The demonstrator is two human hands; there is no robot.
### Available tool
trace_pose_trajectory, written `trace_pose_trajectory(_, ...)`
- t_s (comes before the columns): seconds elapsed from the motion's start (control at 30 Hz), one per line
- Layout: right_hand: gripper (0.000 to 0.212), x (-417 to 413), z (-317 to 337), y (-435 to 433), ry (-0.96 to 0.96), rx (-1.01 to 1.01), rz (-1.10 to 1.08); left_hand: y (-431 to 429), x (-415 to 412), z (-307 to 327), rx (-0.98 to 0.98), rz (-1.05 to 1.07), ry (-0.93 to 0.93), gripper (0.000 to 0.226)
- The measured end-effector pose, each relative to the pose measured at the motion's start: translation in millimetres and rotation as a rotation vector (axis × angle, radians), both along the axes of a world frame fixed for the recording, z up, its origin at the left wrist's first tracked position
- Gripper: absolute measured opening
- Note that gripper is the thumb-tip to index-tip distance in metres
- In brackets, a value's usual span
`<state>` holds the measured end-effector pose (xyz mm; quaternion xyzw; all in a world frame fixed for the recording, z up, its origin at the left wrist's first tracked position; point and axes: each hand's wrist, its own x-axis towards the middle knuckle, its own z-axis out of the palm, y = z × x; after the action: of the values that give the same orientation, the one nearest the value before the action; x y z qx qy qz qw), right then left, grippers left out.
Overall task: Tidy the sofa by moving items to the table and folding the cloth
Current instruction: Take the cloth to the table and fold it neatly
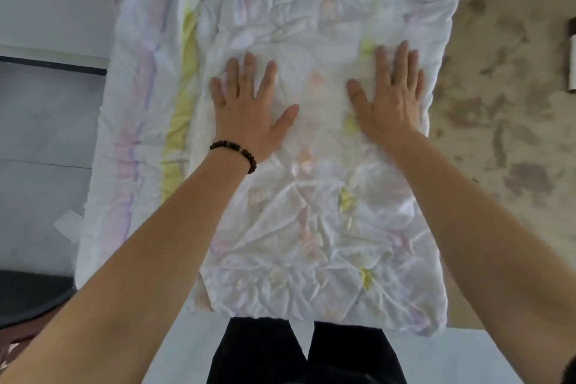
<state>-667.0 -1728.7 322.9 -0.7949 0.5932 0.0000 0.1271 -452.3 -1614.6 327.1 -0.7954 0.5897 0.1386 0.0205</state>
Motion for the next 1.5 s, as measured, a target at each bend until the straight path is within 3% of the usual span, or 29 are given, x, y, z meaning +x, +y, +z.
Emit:
trace_pose_trajectory(0.1,0.082,-34.2,-7.0,21.2,0.046,0.026,0.006,20.9,-16.2,-13.2,0.030,-0.051,-0.070,0.084)
trace_pose_trajectory(0.37,0.085,-52.7,-4.7,67.8,0.002,0.036,0.036,93.5,-39.4,-10.0,-0.018,-0.035,-0.044,0.084)
trace_pose_trajectory(0.47,0.068,-48.3,-0.7,41.7,-0.084,-0.135,0.019,63.8,-32.1,-1.5,-0.177,0.028,-0.078,0.074)
trace_pose_trajectory(0.57,0.048,-38.0,2.7,-11.5,-0.112,-0.302,0.001,-4.9,-16.7,3.1,-0.412,-0.025,-0.107,0.050)
trace_pose_trajectory(0.67,0.048,-29.2,8.8,-70.9,-0.063,-0.310,-0.065,-81.8,2.5,3.5,-0.348,-0.060,-0.087,0.042)
trace_pose_trajectory(0.87,0.041,-30.9,22.4,-149.8,-0.031,-0.016,-0.261,-156.9,46.9,-5.7,-0.149,-0.053,-0.152,0.053)
trace_pose_trajectory(1.0,0.026,-34.5,33.7,-168.8,-0.361,0.030,-0.381,-174.1,60.3,2.7,-0.313,-0.070,-0.195,0.045)
trace_pose_trajectory(1.1,0.021,-36.5,44.9,-175.9,-0.556,0.232,-0.562,-181.8,68.1,11.3,-0.390,-0.028,-0.266,0.037)
trace_pose_trajectory(1.23,0.010,-45.9,41.8,-180.2,-0.521,0.478,-0.518,-185.6,68.5,17.5,-0.479,0.025,-0.274,0.038)
trace_pose_trajectory(1.37,0.025,-53.6,49.5,-184.1,-0.367,0.651,-0.421,-188.1,61.8,19.7,-0.548,0.194,-0.072,0.041)
trace_pose_trajectory(1.43,0.024,-55.4,52.3,-185.3,-0.388,0.658,-0.387,-187.4,59.1,20.0,-0.562,0.204,-0.041,0.042)
trace_pose_trajectory(1.5,0.014,-55.3,51.7,-184.3,-0.548,0.508,-0.344,-187.7,56.3,21.1,-0.571,0.212,-0.008,0.041)
